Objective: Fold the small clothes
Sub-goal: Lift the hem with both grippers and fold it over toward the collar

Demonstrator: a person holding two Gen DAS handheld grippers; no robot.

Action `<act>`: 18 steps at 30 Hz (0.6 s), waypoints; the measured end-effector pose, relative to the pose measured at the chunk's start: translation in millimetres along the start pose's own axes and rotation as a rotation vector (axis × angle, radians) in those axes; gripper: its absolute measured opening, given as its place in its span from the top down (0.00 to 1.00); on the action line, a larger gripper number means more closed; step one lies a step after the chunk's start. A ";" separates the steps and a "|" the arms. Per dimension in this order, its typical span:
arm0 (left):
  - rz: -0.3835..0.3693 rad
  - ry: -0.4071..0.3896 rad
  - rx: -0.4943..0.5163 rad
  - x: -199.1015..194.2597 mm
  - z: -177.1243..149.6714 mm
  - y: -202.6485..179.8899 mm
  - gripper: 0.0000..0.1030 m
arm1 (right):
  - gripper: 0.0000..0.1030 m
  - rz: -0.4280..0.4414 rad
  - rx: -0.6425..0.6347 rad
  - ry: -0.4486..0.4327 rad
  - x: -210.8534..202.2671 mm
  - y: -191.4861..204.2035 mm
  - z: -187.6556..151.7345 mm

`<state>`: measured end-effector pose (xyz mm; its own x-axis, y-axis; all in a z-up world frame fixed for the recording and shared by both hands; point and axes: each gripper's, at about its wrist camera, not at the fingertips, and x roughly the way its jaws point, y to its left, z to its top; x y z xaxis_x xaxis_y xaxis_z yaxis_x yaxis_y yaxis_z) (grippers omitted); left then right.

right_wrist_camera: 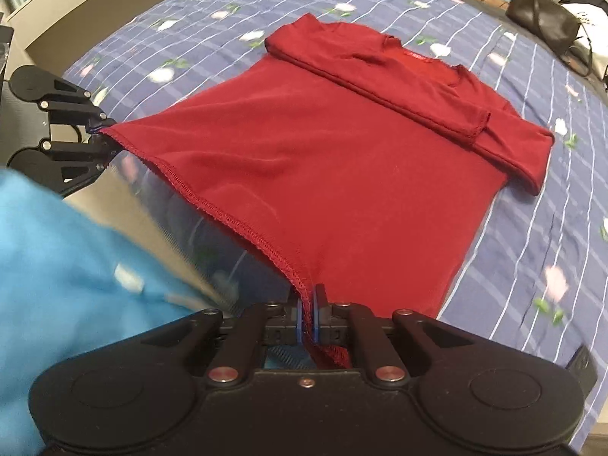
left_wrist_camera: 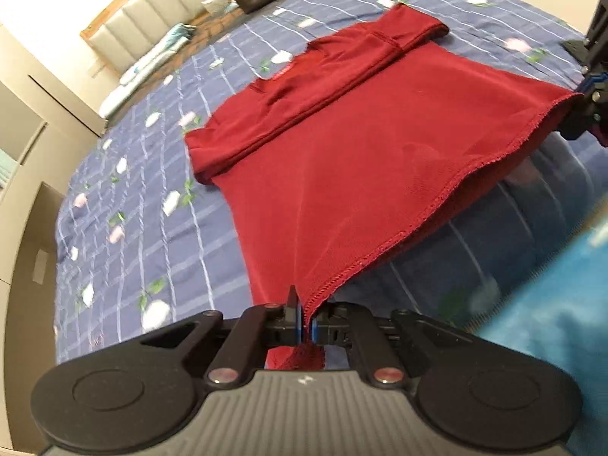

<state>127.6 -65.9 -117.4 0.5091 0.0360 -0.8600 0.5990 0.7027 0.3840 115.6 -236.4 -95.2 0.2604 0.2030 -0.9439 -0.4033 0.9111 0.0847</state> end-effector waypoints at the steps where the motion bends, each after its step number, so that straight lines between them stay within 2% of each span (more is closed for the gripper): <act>1: -0.019 0.003 -0.007 -6.1 -9.1 -2.9 0.97 | 0.96 0.011 0.010 0.008 -4.8 4.1 -7.3; 6: -0.111 0.041 -0.073 -30.6 -46.0 -10.4 0.97 | 0.96 0.061 0.076 0.028 -22.3 17.8 -32.9; 9: -0.129 0.057 -0.098 -33.8 -55.0 -5.2 0.97 | 0.96 0.066 0.103 0.028 -23.6 23.8 -38.8; 14: -0.121 0.048 -0.090 -37.2 -52.8 1.9 0.95 | 0.95 0.033 0.094 0.006 -26.7 30.2 -33.8; 18: -0.123 0.050 -0.126 -37.1 -41.7 11.9 0.95 | 0.95 0.002 0.108 -0.032 -32.8 26.4 -28.3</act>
<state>90.0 -29.2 -95.0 0.4035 -0.0231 -0.9147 0.5715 0.7870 0.2323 71.6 -229.2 -71.0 0.2880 0.2146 -0.9333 -0.3077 0.9436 0.1220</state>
